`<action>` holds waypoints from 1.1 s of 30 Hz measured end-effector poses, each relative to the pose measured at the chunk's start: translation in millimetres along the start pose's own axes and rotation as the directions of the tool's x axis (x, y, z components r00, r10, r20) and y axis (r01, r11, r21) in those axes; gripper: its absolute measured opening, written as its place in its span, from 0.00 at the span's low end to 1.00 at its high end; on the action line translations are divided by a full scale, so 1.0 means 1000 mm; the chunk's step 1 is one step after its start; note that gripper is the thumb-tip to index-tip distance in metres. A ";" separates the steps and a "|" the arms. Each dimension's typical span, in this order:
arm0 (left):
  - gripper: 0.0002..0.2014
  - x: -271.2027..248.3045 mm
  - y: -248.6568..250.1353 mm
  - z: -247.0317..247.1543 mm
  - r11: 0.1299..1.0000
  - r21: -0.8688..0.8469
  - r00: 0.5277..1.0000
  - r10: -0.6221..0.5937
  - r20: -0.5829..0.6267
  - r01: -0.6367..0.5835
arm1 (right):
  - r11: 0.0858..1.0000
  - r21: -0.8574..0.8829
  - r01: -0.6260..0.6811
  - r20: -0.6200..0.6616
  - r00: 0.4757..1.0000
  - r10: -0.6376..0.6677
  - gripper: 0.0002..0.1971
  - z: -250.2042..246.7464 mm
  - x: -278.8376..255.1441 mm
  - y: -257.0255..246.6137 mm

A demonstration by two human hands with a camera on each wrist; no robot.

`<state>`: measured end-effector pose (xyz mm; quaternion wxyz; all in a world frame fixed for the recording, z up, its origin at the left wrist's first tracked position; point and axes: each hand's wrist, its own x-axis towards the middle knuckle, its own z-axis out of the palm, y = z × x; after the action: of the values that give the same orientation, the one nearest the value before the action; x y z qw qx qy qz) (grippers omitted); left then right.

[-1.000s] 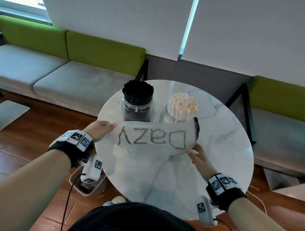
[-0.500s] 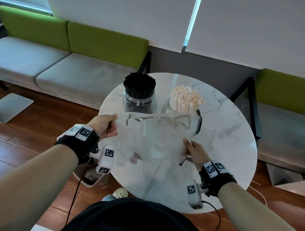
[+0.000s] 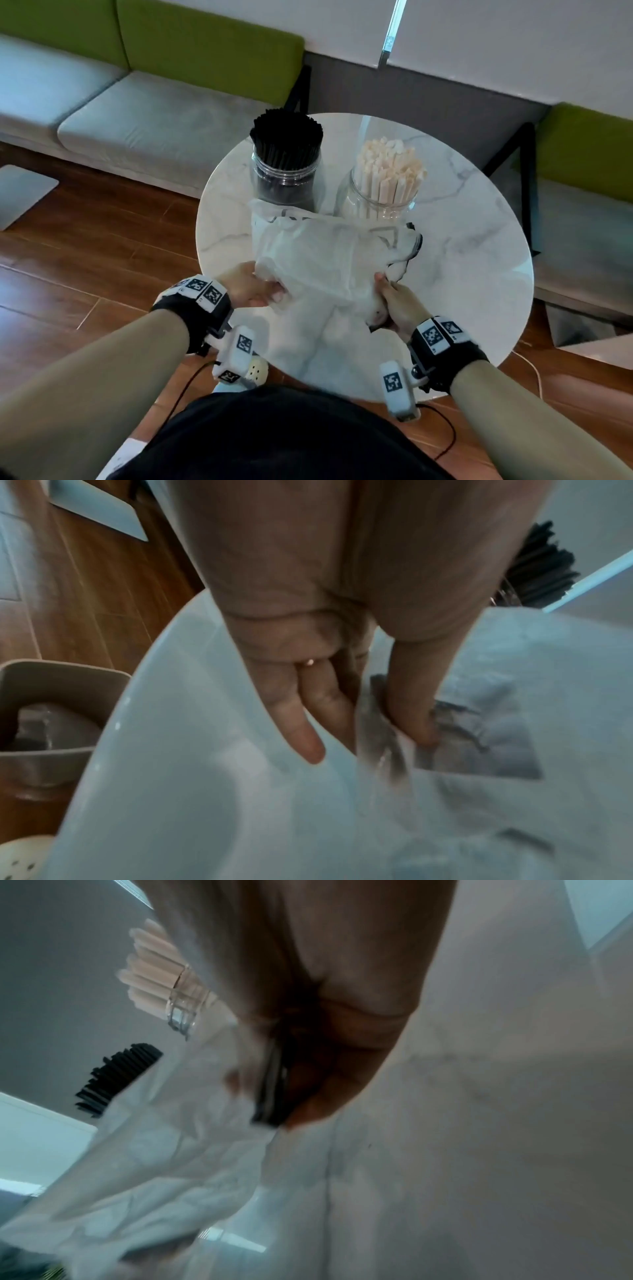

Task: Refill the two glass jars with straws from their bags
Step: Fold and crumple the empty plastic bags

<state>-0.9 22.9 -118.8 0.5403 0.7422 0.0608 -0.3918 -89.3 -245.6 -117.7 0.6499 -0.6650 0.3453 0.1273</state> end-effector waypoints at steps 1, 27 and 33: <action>0.17 0.002 -0.001 -0.011 0.999 0.046 0.998 0.002 -0.058 0.001 | 0.999 -0.039 0.037 -0.078 0.996 -0.040 0.21 -0.012 0.005 0.004; 0.54 0.008 -0.023 0.007 0.083 0.991 0.991 0.083 0.102 -0.109 | -0.088 -0.988 0.125 0.130 0.991 -0.043 0.57 0.008 0.041 0.008; 0.58 0.005 -0.018 0.002 0.271 0.955 0.989 0.120 0.089 -0.119 | -0.105 -0.976 0.192 0.186 0.981 0.064 0.20 0.011 0.041 -0.007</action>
<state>-8.4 27.0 -135.9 0.0157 0.9201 -0.2417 -0.3078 -51.5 -247.5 -139.1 -0.0260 -0.9288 0.0467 0.3666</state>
